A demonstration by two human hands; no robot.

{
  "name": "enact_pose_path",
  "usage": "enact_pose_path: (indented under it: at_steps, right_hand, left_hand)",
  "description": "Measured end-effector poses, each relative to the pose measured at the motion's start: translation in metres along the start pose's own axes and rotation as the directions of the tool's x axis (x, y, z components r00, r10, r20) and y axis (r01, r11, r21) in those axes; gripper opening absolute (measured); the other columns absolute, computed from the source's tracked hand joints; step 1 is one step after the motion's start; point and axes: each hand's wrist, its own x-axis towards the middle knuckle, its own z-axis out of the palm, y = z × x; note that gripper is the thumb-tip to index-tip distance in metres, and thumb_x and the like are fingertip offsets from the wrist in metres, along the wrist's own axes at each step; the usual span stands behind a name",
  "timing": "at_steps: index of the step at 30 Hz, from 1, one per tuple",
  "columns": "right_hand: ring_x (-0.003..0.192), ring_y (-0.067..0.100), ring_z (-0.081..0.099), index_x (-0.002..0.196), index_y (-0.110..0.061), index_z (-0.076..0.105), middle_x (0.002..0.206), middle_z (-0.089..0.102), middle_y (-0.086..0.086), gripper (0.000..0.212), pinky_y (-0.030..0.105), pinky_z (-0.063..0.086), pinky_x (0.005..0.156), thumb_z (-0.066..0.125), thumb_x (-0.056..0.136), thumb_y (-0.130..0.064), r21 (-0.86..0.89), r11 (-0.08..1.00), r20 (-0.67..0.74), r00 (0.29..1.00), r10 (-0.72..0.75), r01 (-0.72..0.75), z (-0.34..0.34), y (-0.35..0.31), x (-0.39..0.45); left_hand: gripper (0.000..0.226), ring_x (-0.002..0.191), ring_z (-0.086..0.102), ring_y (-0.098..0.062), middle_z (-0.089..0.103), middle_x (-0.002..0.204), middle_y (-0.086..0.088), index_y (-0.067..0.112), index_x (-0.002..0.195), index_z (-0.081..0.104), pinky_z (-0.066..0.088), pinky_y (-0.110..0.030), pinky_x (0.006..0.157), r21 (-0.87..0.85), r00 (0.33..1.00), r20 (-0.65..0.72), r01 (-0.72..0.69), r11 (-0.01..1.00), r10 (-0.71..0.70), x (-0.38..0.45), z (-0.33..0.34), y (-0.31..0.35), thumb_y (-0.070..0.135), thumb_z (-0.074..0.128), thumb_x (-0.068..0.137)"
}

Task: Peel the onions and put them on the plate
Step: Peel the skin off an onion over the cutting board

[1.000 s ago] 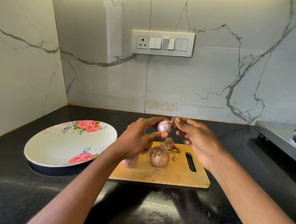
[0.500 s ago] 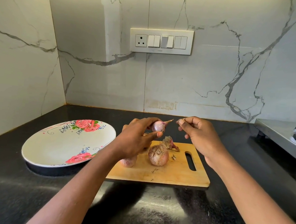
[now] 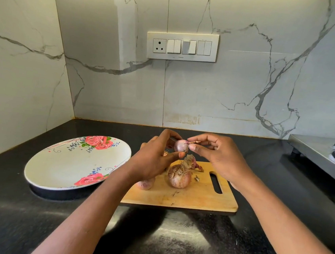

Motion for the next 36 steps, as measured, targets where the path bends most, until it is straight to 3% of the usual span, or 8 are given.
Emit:
enact_pose_path:
  at_steps: [6,11,15,19,23,27,34,36]
  right_hand:
    - [0.090,0.007,0.071,0.092,-0.023,0.078,0.092,0.077,-0.010,0.007,0.027,0.055,0.087,0.079,0.085,-0.025,0.004,0.999,-0.117,0.992,-0.038,0.039,0.000,0.004,0.003]
    - [0.086,0.009,0.070,0.090,-0.023,0.077,0.088,0.076,-0.008,0.004,0.025,0.054,0.080,0.077,0.087,-0.026,0.005,0.999,-0.162,0.986,-0.032,0.033,0.004,0.003,0.005]
    - [0.067,-0.005,0.059,0.090,-0.020,0.076,0.078,0.074,-0.012,0.002,0.015,0.046,0.068,0.074,0.090,-0.021,0.122,0.992,-0.112,0.993,0.034,-0.020,0.005,-0.002,0.004]
    - [0.072,0.004,0.058,0.090,-0.018,0.077,0.087,0.077,-0.005,0.006,0.026,0.043,0.076,0.073,0.090,-0.022,0.297,0.941,-0.049,0.982,0.183,-0.161,0.006,-0.008,0.003]
    - [0.064,0.008,0.048,0.086,-0.023,0.077,0.085,0.074,-0.009,0.010,0.030,0.033,0.071,0.072,0.087,-0.032,0.341,0.896,0.036,0.956,0.292,-0.286,0.003,-0.013,0.001]
    - [0.066,0.006,0.048,0.087,-0.023,0.077,0.085,0.074,-0.009,0.023,0.029,0.029,0.067,0.072,0.077,-0.043,0.343,0.884,0.067,0.947,0.314,-0.318,0.000,-0.014,-0.003]
    - [0.073,0.005,0.057,0.097,-0.016,0.075,0.089,0.075,-0.006,0.013,0.019,0.042,0.072,0.067,0.095,-0.027,0.291,0.932,-0.041,0.970,0.239,-0.217,0.007,-0.013,-0.004]
    - [0.069,0.001,0.059,0.099,-0.014,0.075,0.092,0.076,-0.002,0.013,0.015,0.046,0.071,0.069,0.095,-0.025,0.230,0.962,-0.097,0.979,0.176,-0.150,0.009,-0.010,-0.003]
  left_hand:
    - [0.052,0.114,0.061,-0.008,0.064,0.114,0.015,0.037,0.127,0.048,0.050,-0.048,0.104,-0.013,0.998,-0.057,0.001,1.000,-0.002,-0.002,0.003,0.008,0.049,0.074,0.084]
    - [0.042,0.111,0.062,-0.006,0.068,0.115,0.011,0.033,0.128,0.057,0.048,-0.048,0.103,-0.015,0.993,-0.117,-0.030,0.999,0.028,-0.001,0.001,0.007,0.041,0.072,0.089]
    - [0.046,0.116,0.059,-0.004,0.067,0.125,0.009,0.030,0.138,0.055,0.046,-0.032,0.101,-0.043,0.996,-0.067,-0.066,0.997,0.063,-0.001,-0.006,0.005,0.037,0.066,0.094]
    - [0.042,0.119,0.056,-0.002,0.063,0.130,0.013,0.033,0.140,0.053,0.039,-0.016,0.094,-0.081,0.996,-0.031,-0.088,0.993,0.086,-0.001,-0.010,0.002,0.032,0.061,0.098]
    - [0.042,0.117,0.052,0.016,0.059,0.128,0.026,0.041,0.138,0.050,0.037,-0.006,0.094,-0.120,0.996,-0.013,-0.090,0.989,0.089,-0.002,-0.012,0.002,0.027,0.060,0.100]
    - [0.040,0.121,0.053,0.009,0.060,0.130,0.022,0.046,0.133,0.049,0.039,-0.012,0.095,-0.129,0.995,-0.009,-0.096,0.987,0.096,-0.001,-0.009,0.001,0.028,0.061,0.099]
    - [0.040,0.118,0.054,0.009,0.060,0.125,0.022,0.043,0.134,0.048,0.039,-0.008,0.090,-0.089,0.996,0.002,-0.090,0.992,0.091,0.000,-0.008,-0.002,0.027,0.061,0.099]
    - [0.041,0.118,0.055,0.005,0.060,0.125,0.021,0.045,0.133,0.050,0.043,-0.018,0.096,-0.055,0.995,-0.039,-0.092,0.994,0.090,0.000,-0.005,-0.005,0.029,0.064,0.098]
